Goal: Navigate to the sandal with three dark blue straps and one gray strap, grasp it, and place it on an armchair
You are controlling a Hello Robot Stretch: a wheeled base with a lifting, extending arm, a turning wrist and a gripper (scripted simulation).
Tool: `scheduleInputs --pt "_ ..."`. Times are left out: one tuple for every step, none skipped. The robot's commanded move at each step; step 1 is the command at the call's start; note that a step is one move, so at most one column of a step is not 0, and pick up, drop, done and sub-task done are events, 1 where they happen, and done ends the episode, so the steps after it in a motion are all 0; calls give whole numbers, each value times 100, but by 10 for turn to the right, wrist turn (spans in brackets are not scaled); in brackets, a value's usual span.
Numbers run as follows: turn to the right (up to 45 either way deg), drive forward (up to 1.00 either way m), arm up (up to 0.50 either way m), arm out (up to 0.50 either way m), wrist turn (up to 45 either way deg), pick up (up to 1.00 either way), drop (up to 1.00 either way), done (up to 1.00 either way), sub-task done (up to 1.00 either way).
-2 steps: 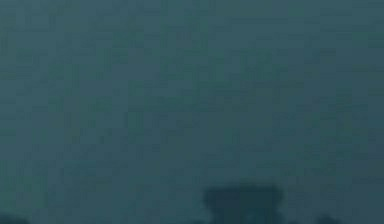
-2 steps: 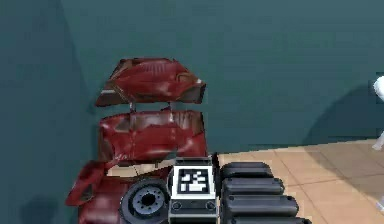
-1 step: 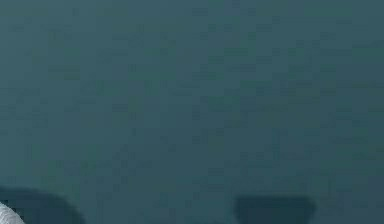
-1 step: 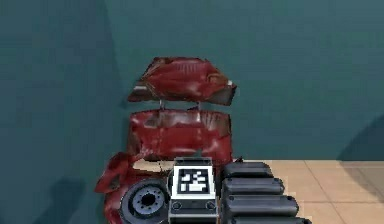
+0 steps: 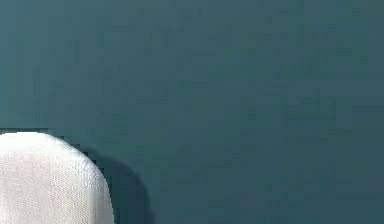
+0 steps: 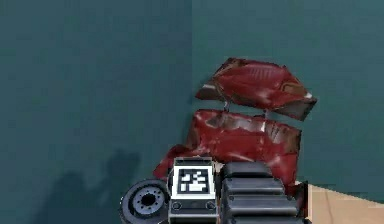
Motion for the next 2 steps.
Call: scheduleInputs --pt "0 25 0 0 0 0 0 0 0" --pt "-90 0 0 0 0 0 0 0 0"
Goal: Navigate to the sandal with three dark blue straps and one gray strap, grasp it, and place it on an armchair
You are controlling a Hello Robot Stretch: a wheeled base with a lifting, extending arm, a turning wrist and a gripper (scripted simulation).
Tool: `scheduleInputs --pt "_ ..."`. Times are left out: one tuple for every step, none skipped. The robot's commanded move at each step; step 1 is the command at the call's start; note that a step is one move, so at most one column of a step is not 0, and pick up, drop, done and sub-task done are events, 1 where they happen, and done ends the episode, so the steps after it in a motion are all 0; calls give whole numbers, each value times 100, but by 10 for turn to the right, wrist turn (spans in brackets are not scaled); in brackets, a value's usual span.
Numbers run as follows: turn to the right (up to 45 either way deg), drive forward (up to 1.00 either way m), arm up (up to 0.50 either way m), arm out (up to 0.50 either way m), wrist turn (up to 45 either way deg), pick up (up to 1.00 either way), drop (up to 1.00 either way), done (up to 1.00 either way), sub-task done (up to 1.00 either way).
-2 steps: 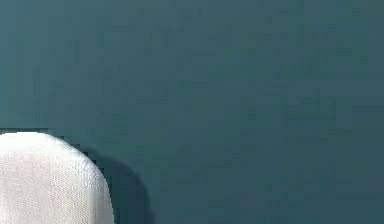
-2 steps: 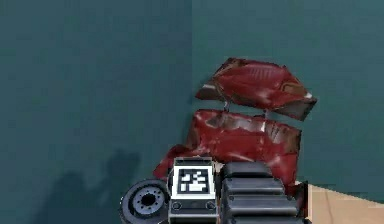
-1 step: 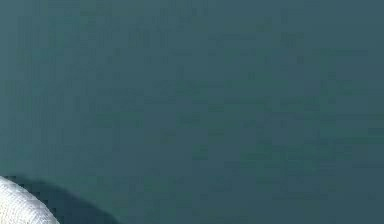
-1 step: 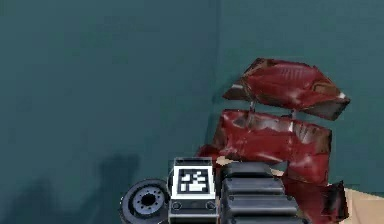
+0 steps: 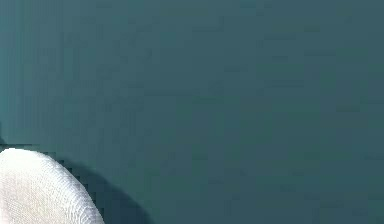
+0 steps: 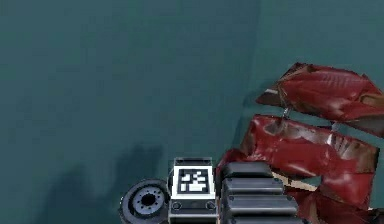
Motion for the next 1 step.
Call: scheduleInputs --pt "0 5 0 0 0 0 0 0 0"
